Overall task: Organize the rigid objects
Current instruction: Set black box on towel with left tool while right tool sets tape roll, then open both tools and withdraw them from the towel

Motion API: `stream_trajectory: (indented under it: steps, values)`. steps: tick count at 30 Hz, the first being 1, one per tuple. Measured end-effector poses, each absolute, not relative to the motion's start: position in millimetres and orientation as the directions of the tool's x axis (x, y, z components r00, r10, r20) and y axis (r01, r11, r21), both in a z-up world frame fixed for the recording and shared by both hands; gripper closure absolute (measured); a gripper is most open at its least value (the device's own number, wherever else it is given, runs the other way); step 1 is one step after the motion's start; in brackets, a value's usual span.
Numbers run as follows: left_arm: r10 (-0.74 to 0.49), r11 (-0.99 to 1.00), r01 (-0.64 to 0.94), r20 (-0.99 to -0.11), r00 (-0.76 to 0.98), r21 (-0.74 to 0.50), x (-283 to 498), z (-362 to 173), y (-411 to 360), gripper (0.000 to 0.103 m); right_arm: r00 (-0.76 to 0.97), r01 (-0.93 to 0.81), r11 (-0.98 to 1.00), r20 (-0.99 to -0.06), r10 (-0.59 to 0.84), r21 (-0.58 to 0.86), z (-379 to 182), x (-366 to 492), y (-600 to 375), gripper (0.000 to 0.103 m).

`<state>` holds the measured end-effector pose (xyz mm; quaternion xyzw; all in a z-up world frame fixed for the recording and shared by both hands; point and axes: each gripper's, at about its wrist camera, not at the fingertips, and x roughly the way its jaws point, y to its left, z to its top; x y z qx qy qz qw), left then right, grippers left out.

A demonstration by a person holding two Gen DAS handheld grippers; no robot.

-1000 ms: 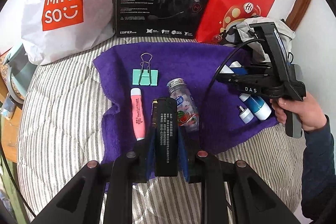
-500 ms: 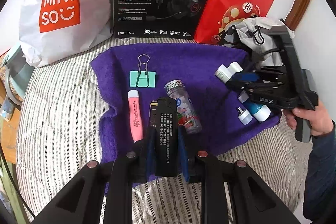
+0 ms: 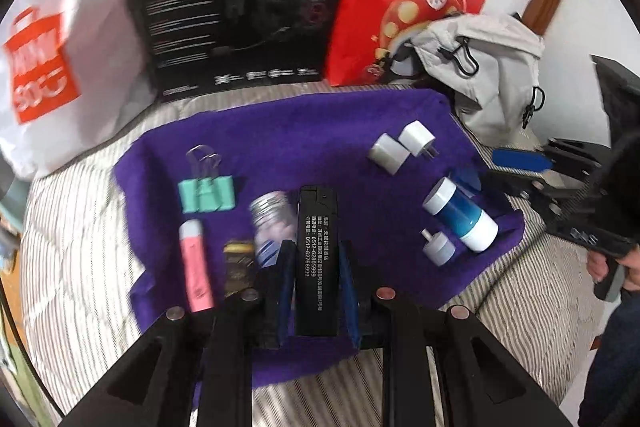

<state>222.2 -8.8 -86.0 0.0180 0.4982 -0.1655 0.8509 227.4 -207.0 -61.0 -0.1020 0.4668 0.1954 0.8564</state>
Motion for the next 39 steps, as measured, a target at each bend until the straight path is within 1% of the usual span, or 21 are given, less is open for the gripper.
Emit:
stream_trajectory:
  steps: [7, 10, 15, 26, 29, 31, 32, 34, 39]
  values:
    - [-0.247, 0.932, 0.348, -0.885, 0.396, -0.104, 248, -104, -49, 0.082, 0.503, -0.382, 0.924, -0.834, 0.225, 0.019, -58, 196, -240, 0.071]
    - [-0.193, 0.933, 0.357, -0.902, 0.385, -0.047, 256, -115, -64, 0.082, 0.506, -0.363, 0.932, -0.838, 0.206, 0.010, -60, 187, -252, 0.071]
    - [-0.143, 0.926, 0.377, -0.920, 0.365, 0.005, 257, -128, -79, 0.082, 0.505, -0.321, 0.946, -0.839, 0.201, 0.033, -63, 175, -271, 0.071]
    - [-0.117, 0.924, 0.380, -0.926, 0.359, 0.031, 252, -131, -83, 0.081, 0.509, -0.297, 0.951, -0.829, 0.231, 0.082, -61, 145, -281, 0.071]
    - [-0.116, 0.929, 0.370, -0.930, 0.348, 0.023, 247, -131, -83, 0.077, 0.510, -0.295, 0.952, -0.829, 0.230, 0.083, -60, 138, -280, 0.071]
    - [-0.117, 0.928, 0.373, -0.930, 0.348, 0.023, 243, -133, -84, 0.069, 0.510, -0.296, 0.951, -0.828, 0.234, 0.087, -58, 134, -280, 0.071]
    - [-0.114, 0.927, 0.373, -0.930, 0.349, 0.027, 239, -133, -85, 0.068, 0.510, -0.295, 0.951, -0.828, 0.234, 0.088, -58, 131, -280, 0.071]
    - [-0.121, 0.927, 0.374, -0.933, 0.339, 0.016, 233, -132, -85, 0.061, 0.509, -0.296, 0.951, -0.828, 0.234, 0.087, -57, 125, -280, 0.071]
    - [-0.121, 0.931, 0.366, -0.936, 0.332, 0.009, 219, -125, -83, 0.060, 0.515, -0.288, 0.954, -0.827, 0.226, 0.082, -51, 109, -280, 0.071]
